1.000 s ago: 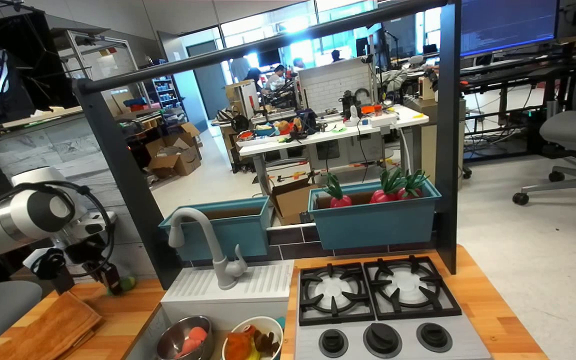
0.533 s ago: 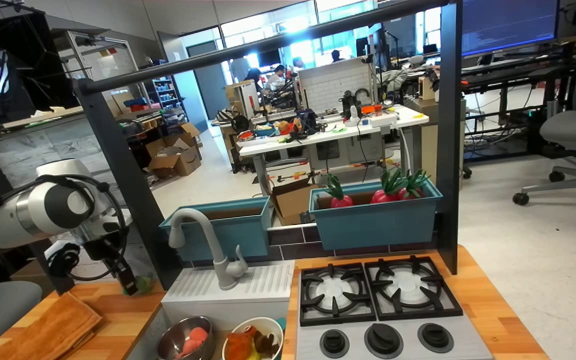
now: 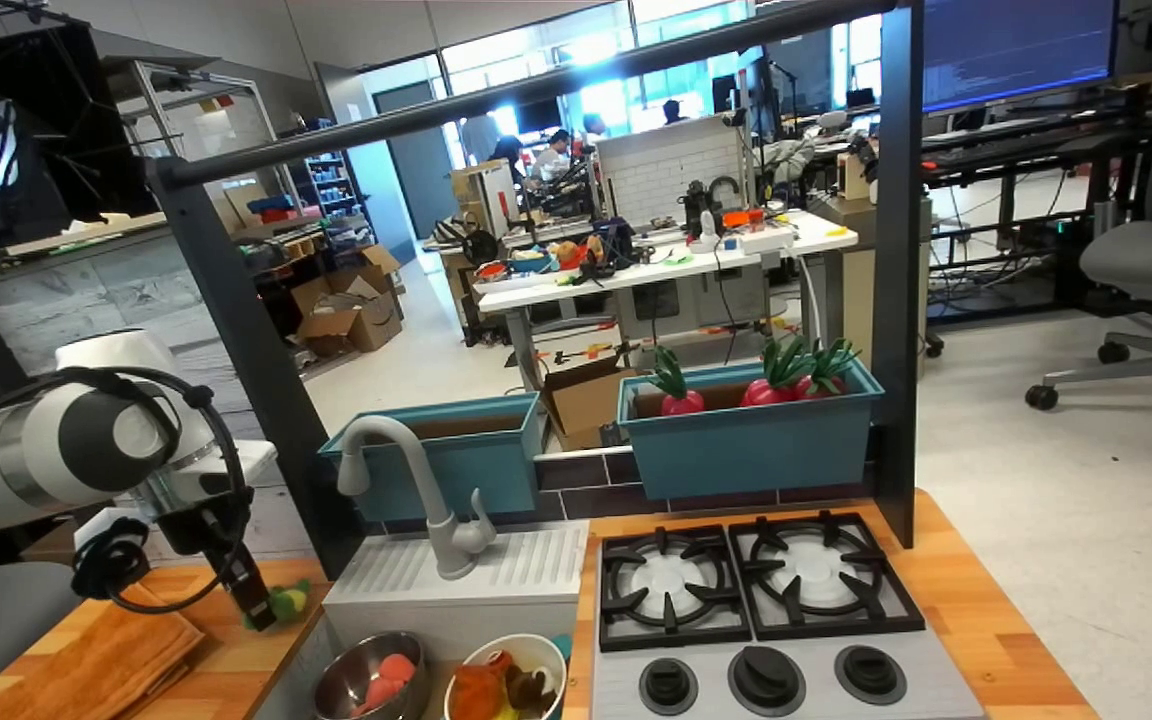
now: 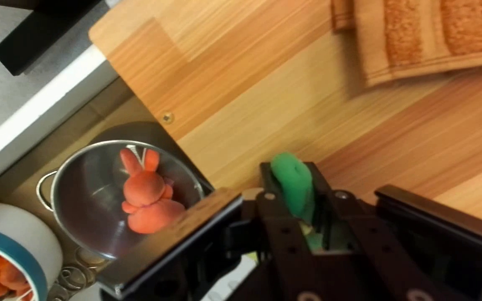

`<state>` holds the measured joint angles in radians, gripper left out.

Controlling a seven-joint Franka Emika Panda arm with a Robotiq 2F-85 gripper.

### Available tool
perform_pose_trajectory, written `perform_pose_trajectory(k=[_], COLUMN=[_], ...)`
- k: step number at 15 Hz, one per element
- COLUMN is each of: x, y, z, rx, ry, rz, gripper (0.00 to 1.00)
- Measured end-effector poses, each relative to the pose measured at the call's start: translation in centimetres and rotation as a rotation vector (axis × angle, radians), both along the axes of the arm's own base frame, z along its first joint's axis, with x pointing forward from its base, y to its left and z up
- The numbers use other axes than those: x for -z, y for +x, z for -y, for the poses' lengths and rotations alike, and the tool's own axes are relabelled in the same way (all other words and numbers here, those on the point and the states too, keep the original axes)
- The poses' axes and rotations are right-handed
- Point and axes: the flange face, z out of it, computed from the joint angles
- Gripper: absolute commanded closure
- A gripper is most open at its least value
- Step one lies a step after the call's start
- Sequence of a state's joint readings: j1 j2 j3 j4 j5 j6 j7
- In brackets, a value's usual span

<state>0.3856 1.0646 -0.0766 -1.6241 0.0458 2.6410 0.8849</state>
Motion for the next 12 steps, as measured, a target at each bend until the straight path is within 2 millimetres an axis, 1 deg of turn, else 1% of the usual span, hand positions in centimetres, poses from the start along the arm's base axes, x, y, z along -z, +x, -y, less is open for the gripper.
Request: perform_pose_trajectory(k=[3,6,9,12], x=[-0.4,-0.2,0.6,1.2], y=[-1.4,-2.6,-3.2,-3.4], z=[3.2,5.4,6.9,7.5], rx=[0.090,0.180,0.279,0.363], ry=[-0.025,-0.063,-0.099,-0.119], rz=[0.030,0.018,-0.002,-0.004], gripper=[0.95,0.95,0.95,0.95])
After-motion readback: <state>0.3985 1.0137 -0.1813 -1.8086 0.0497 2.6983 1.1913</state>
